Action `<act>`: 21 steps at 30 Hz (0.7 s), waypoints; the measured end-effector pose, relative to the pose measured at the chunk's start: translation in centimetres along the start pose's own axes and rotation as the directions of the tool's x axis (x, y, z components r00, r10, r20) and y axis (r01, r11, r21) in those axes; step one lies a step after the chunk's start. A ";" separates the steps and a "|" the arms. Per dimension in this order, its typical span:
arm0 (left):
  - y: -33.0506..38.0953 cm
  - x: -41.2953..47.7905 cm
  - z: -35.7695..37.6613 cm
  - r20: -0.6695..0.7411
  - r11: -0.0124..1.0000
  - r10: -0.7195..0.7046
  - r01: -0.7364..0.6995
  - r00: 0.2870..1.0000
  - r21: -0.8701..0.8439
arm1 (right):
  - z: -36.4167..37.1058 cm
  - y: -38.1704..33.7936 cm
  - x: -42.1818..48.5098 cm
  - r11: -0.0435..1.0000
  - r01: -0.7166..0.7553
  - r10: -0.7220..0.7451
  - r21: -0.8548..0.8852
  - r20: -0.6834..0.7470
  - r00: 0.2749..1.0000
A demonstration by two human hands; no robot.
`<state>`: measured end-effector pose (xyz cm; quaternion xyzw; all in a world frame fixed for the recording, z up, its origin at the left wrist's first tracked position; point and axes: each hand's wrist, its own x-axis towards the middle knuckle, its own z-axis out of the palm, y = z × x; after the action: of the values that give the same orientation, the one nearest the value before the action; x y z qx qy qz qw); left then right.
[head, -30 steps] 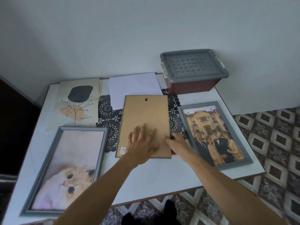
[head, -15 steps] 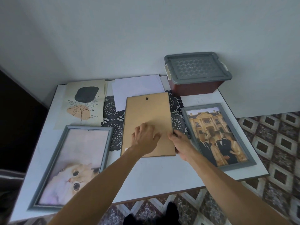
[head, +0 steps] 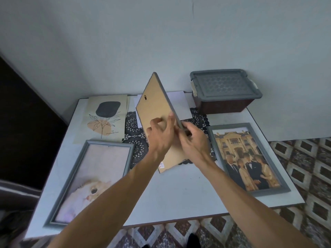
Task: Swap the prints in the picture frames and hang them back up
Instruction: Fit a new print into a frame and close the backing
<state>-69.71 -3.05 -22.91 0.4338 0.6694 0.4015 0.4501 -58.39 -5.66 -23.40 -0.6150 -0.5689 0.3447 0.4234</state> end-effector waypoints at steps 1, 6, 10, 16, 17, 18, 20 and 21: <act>0.5 0.1 -0.4 0.008 0.996 -0.028 0.028 1.000 -0.082 | 0.2 -0.6 -0.2 0.999 0.020 -0.021 0.027 0.017 1.000; 2.4 0.5 -2.1 -0.032 0.971 -0.070 0.061 0.997 -0.233 | 1.1 -2.8 -1.1 0.992 0.103 -0.115 0.077 0.162 0.980; 2.3 0.4 -3.4 -0.138 0.970 -0.009 -0.024 0.990 -0.241 | 1.6 -2.0 -1.1 0.987 0.030 -0.073 0.158 0.277 0.958; 0.3 -0.3 -3.9 -0.068 0.943 -0.147 0.119 0.987 -0.310 | 0.5 2.8 0.4 0.960 0.029 -0.026 -0.280 0.015 1.000; 0.0 -0.4 -3.8 -0.054 0.944 -0.155 0.132 0.986 -0.301 | 0.1 3.9 0.6 0.943 -0.027 0.024 -0.332 -0.014 1.000; -0.2 -0.7 -3.6 -0.043 0.944 -0.163 0.143 0.986 -0.296 | -0.4 4.7 0.7 0.929 -0.085 0.076 -0.361 -0.040 0.996; -0.7 -1.1 -3.3 -0.025 0.938 -0.186 0.170 0.982 -0.301 | -1.5 5.8 0.8 0.902 -0.217 0.211 -0.373 -0.057 0.976; -1.1 -1.2 -3.0 -0.016 0.933 -0.198 0.183 0.980 -0.309 | -2.2 6.1 0.6 0.897 -0.279 0.281 -0.343 -0.046 0.959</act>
<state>-72.56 -4.98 -22.76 0.2822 0.6482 0.4648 0.5330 -53.84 -5.28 -28.07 -0.7543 -0.5273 0.2980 0.2533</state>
